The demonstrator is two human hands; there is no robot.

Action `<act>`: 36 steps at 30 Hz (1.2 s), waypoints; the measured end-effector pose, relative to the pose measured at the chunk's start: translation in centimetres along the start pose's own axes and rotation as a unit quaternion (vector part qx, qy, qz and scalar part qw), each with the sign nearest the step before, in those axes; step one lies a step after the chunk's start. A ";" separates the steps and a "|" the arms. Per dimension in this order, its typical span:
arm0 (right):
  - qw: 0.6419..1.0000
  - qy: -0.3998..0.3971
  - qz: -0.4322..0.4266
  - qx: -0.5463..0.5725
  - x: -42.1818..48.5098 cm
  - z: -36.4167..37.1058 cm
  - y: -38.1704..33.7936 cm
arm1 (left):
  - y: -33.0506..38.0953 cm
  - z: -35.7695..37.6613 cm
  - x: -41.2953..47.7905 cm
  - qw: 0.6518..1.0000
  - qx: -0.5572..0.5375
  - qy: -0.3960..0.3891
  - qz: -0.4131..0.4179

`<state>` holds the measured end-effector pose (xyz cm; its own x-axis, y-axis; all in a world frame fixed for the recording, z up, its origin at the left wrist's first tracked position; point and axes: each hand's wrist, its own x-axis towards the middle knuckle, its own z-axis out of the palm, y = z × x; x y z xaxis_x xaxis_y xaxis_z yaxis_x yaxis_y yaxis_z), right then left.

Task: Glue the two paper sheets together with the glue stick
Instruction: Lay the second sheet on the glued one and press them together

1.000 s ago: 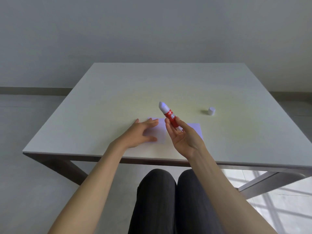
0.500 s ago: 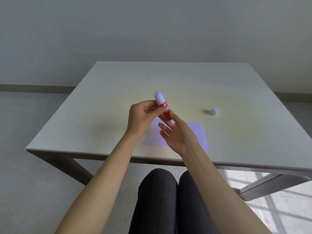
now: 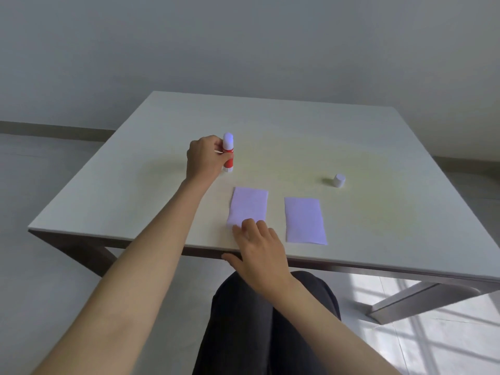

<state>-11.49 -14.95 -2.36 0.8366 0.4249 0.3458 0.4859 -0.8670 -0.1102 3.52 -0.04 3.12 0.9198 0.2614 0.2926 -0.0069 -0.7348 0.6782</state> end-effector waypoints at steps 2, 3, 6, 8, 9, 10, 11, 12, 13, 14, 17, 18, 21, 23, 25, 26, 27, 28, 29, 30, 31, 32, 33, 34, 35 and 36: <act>0.999 0.028 -0.015 -0.039 -0.2 0.0 0.2 | -0.2 0.2 -0.1 1.000 -0.013 0.009 -0.004; 0.998 0.042 -0.023 -0.045 -0.2 0.1 0.3 | -0.3 0.3 -0.1 1.000 -0.019 0.011 -0.008; 0.996 0.067 -0.049 -0.041 -0.6 0.4 0.5 | -0.8 0.6 -0.3 0.999 -0.023 0.017 -0.016; 0.994 0.083 -0.066 -0.040 -0.8 0.5 0.5 | -0.9 0.7 -0.5 0.999 -0.026 0.022 -0.018; 0.993 0.090 -0.071 -0.037 -0.8 0.5 0.4 | -0.9 0.7 -0.6 0.999 -0.028 0.021 -0.024; 0.992 0.096 -0.074 -0.034 -0.9 0.4 0.4 | -1.1 0.8 -0.7 0.999 -0.030 0.021 -0.025; 0.991 0.103 -0.075 -0.027 -0.9 0.2 0.4 | -1.2 0.9 -0.8 0.999 -0.029 0.018 -0.023; 0.991 0.111 -0.071 -0.012 -0.9 -0.2 0.4 | -1.3 0.9 -0.8 0.999 -0.026 0.009 -0.022; 0.991 0.118 -0.062 0.009 -0.9 -0.7 0.7 | -1.4 0.9 -0.8 0.999 -0.031 -0.002 -0.024; 0.990 0.126 -0.046 0.036 -0.8 -1.4 1.0 | -1.5 0.8 -0.9 0.999 -0.037 -0.014 -0.026; 0.957 0.194 0.069 0.205 -0.3 -4.3 2.4 | -1.1 -0.1 -2.1 0.998 -0.049 0.039 -0.001; 0.922 0.222 0.131 0.289 -0.2 -5.4 2.9 | -0.6 -0.5 -3.2 0.992 -0.076 0.100 0.018; 0.773 0.262 0.282 0.504 0.1 -7.4 4.6 | 1.1 -1.3 -8.4 0.946 -0.260 0.194 -0.011; 0.645 0.247 0.333 0.642 0.2 -7.6 5.2 | 2.4 -1.1 -11.6 0.928 -0.349 0.110 -0.065; 0.540 0.227 0.353 0.730 0.4 -7.5 5.2 | 3.7 -0.3 -13.5 0.918 -0.385 -0.003 -0.096; 0.512 0.221 0.359 0.748 0.4 -7.4 5.1 | 4.4 0.1 -13.9 0.909 -0.400 -0.045 -0.110; 0.499 0.220 0.362 0.756 0.3 -7.3 5.0 | 5.0 0.5 -14.0 0.895 -0.420 -0.072 -0.131; 0.496 0.222 0.363 0.757 0.2 -7.1 4.9 | 5.5 0.7 -13.8 0.878 -0.444 -0.087 -0.158; 0.501 0.225 0.363 0.753 0.0 -7.0 4.7 | 5.8 0.8 -13.5 0.861 -0.466 -0.094 -0.183; 0.511 0.226 0.363 0.746 -0.3 -6.8 4.7 | 6.0 0.8 -13.1 0.850 -0.480 -0.094 -0.196; 0.522 0.223 0.364 0.739 -0.6 -6.7 4.8 | 6.0 0.9 -12.7 0.847 -0.485 -0.094 -0.198; 0.534 0.214 0.364 0.732 -0.8 -6.6 5.0 | 5.9 0.9 -12.3 0.850 -0.481 -0.097 -0.192; 0.548 0.198 0.365 0.726 -1.1 -6.7 5.4 | 5.9 0.9 -12.0 0.859 -0.467 -0.103 -0.182; 0.563 0.175 0.368 0.719 -1.2 -6.8 5.9 | 5.8 0.9 -11.8 0.873 -0.445 -0.107 -0.170; 0.575 0.152 0.373 0.712 -1.3 -7.0 6.5 | 5.8 1.0 -11.7 0.888 -0.416 -0.112 -0.159; 0.588 0.137 0.382 0.700 -1.3 -7.2 7.4 | 5.8 1.1 -11.6 0.901 -0.390 -0.118 -0.152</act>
<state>-10.84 -23.77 3.04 0.9670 -0.1728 -0.1872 -0.1130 0.3678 -0.9230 -6.81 -8.04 2.96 0.9830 0.1677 -0.0753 0.0705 0.0342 0.9969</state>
